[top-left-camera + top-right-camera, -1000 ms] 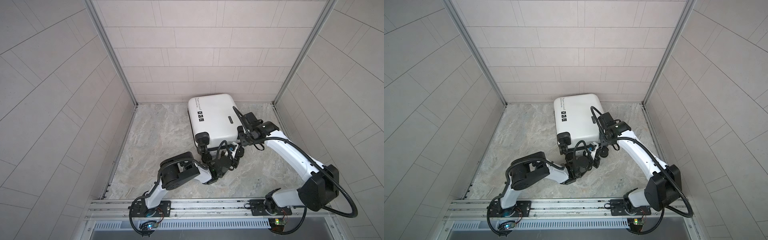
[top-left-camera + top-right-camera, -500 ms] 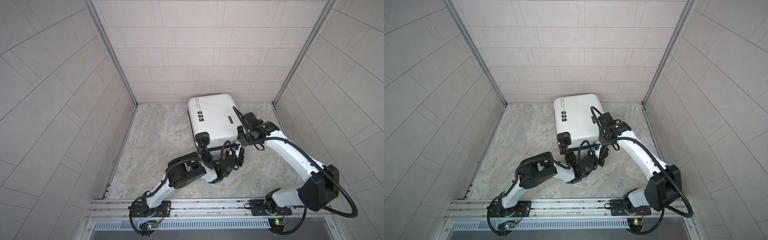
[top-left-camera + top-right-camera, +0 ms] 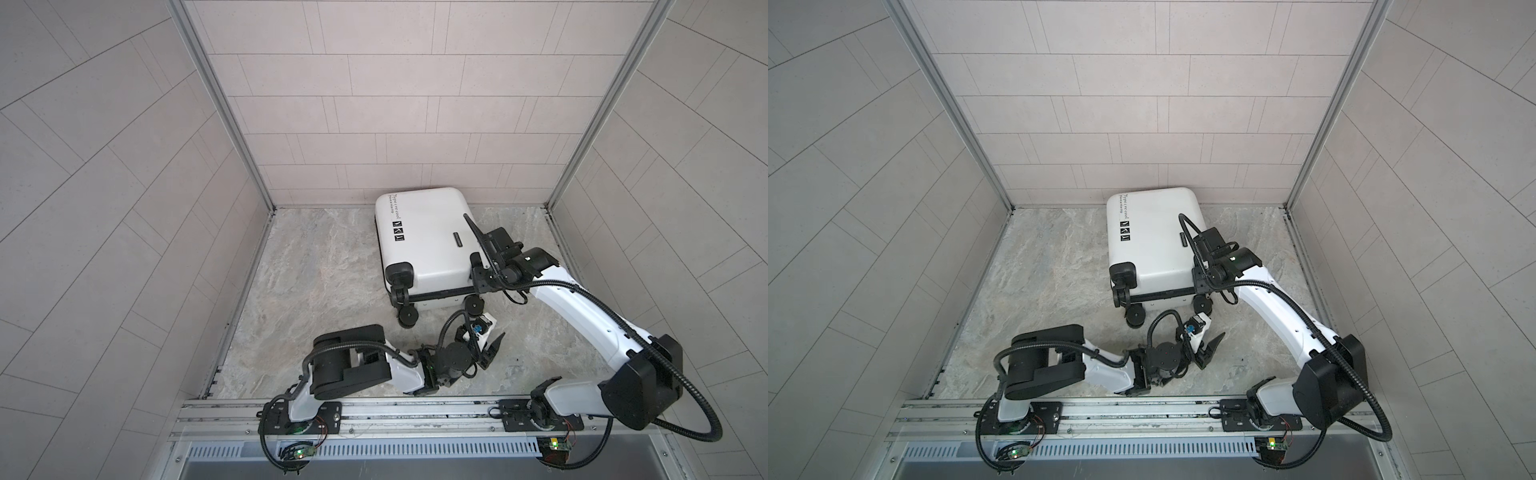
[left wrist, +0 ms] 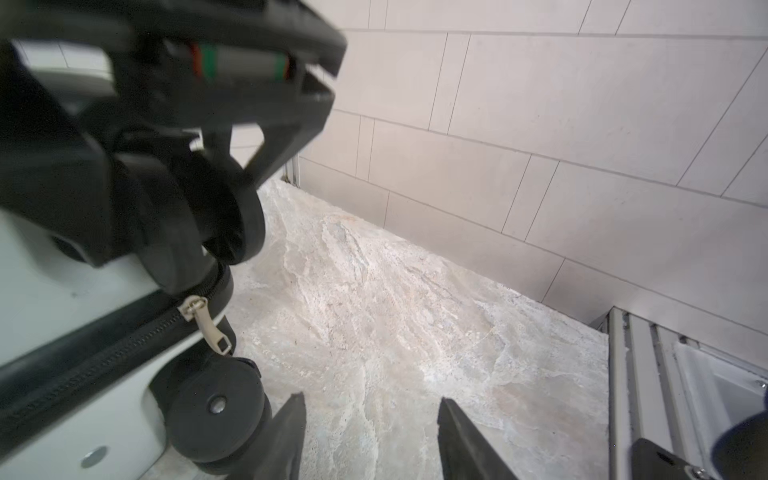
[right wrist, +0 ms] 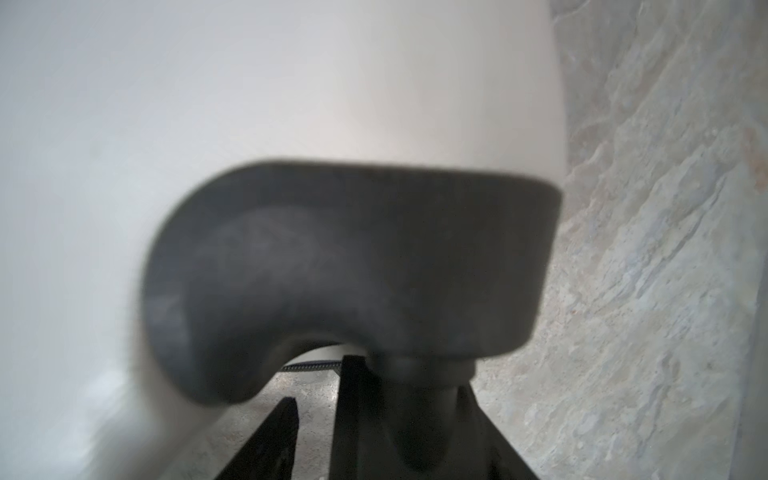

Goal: Pack the luggage

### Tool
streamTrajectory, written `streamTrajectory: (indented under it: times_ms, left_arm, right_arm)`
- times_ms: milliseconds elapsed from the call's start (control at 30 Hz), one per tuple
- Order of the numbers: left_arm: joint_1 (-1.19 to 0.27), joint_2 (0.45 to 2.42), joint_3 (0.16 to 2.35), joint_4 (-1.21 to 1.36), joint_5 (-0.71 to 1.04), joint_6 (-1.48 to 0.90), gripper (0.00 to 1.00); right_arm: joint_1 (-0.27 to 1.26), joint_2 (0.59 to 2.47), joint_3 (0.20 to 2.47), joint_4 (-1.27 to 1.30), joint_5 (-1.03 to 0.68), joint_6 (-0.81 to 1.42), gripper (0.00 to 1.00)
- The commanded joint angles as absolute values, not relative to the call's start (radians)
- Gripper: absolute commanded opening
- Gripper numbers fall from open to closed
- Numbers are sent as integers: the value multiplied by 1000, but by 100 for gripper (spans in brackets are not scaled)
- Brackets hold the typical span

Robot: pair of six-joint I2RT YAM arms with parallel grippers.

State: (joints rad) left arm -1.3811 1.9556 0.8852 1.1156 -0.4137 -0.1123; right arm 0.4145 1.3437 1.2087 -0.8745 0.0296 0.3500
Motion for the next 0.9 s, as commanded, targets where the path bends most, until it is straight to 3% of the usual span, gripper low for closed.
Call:
streamTrajectory:
  times_ms: [0,133,400,567,800,867]
  left_arm:
    - [-1406,1840,837,1021,-524,-31,56]
    - [-1434,1671,813,791,-610,-1,56]
    - [-1436,1375,907,156,-857,-163,58]
    - [-1423,1195,996,-303,-1029,-387,66]
    - [-1272,1018,1048,-758,-875,-687,75]
    - [-1233,986,1026,-792,-819,-719,84]
  right_arm:
    - [416,1292,1204,-858,38,351,72]
    - [402,1256,1198,-855,53,351,79]
    - [372,1195,1166,-833,90,344,84]
    - [337,1155,1132,-813,94,344,85]
    - [284,1105,1070,-781,67,341,87]
    - [267,1100,1055,-774,46,341,88]
